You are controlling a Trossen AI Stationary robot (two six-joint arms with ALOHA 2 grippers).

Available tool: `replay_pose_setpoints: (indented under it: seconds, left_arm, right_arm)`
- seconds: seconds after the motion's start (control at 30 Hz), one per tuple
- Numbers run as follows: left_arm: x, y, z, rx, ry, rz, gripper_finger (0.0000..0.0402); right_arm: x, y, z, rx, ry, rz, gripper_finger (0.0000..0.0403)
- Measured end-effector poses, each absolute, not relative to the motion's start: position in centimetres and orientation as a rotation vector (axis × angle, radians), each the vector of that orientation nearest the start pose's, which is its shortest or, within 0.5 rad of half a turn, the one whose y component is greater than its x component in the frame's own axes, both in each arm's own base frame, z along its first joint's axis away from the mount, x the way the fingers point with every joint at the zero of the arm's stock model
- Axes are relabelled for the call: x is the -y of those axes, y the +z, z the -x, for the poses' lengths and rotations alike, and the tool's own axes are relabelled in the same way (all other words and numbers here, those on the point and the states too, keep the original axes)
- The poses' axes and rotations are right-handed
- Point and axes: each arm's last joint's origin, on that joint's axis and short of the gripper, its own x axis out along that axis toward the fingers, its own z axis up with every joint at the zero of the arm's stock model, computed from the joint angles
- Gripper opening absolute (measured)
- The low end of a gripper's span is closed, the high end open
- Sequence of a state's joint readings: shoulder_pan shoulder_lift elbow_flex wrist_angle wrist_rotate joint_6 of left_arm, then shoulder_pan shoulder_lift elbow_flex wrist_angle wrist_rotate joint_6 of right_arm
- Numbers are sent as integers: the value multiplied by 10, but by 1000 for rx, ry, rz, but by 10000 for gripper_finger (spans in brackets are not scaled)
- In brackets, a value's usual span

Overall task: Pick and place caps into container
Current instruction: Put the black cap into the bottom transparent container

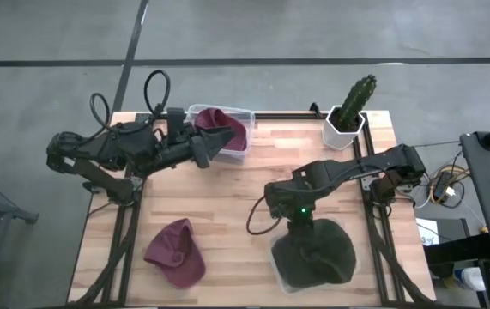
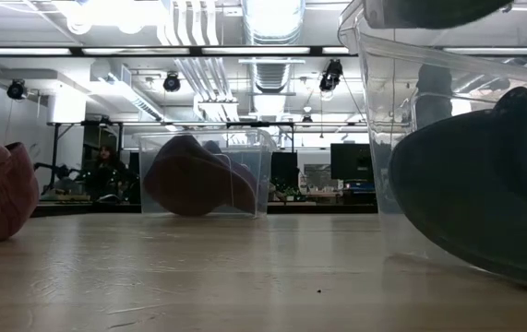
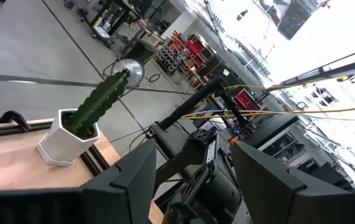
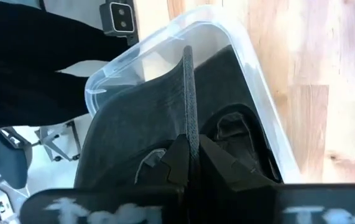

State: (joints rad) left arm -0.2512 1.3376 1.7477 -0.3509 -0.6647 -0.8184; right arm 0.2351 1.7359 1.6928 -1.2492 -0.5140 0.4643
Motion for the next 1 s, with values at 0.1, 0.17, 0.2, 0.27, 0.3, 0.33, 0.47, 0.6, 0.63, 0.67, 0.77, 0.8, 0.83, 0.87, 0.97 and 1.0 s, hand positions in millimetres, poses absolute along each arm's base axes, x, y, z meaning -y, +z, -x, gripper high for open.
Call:
replay_pose_setpoints:
  seconds: [0.1,0.17,0.2,0.27,0.3,0.33,0.47,0.6,0.63,0.67,0.77,0.8,0.83,0.87,0.97,1.0]
  left_arm:
    - [45,519,-246,219,369,823,204]
    - [45,519,-246,218,368,822,204]
    - [45,519,-246,218,368,821,204]
    - [45,519,-246,218,368,821,204]
    - [45,519,-246,218,368,821,204]
    - [45,519,-246,218,368,821,204]
    - [45,519,-246,219,367,822,204]
    - [45,519,-246,219,367,822,204]
    - [45,519,-246,219,367,822,204]
    - [45,519,-246,219,367,822,204]
    - [45,519,-246,219,367,822,204]
    - [45,519,-246,219,367,822,204]
    - [45,519,-246,219,367,822,204]
    - [45,519,-246,219,367,822,204]
    - [45,519,-246,219,367,822,204]
    - [45,519,-246,215,363,821,204]
  right_arm:
    - [-97,319,-324,-1430,330,-535,13]
    - [-99,315,-325,-1420,338,-531,13]
    - [-100,313,-326,-1416,340,-529,13]
    - [-101,310,-327,-1408,321,-510,13]
    - [-101,308,-326,-1410,304,-498,13]
    - [-101,306,-326,-1414,297,-488,13]
    - [-100,298,-324,-1437,281,-477,13]
    - [-101,296,-324,-1441,267,-473,20]
    - [-102,296,-324,-1442,266,-474,27]
    - [-102,296,-323,-1442,267,-474,37]
    - [-104,296,-323,-1444,270,-472,78]
    - [-103,296,-323,-1447,269,-472,93]
    - [-104,296,-322,-1450,268,-471,109]
    - [-104,296,-322,-1455,267,-471,125]
    - [-103,299,-318,-1471,264,-480,164]
    - [-103,302,-317,-1478,262,-480,174]
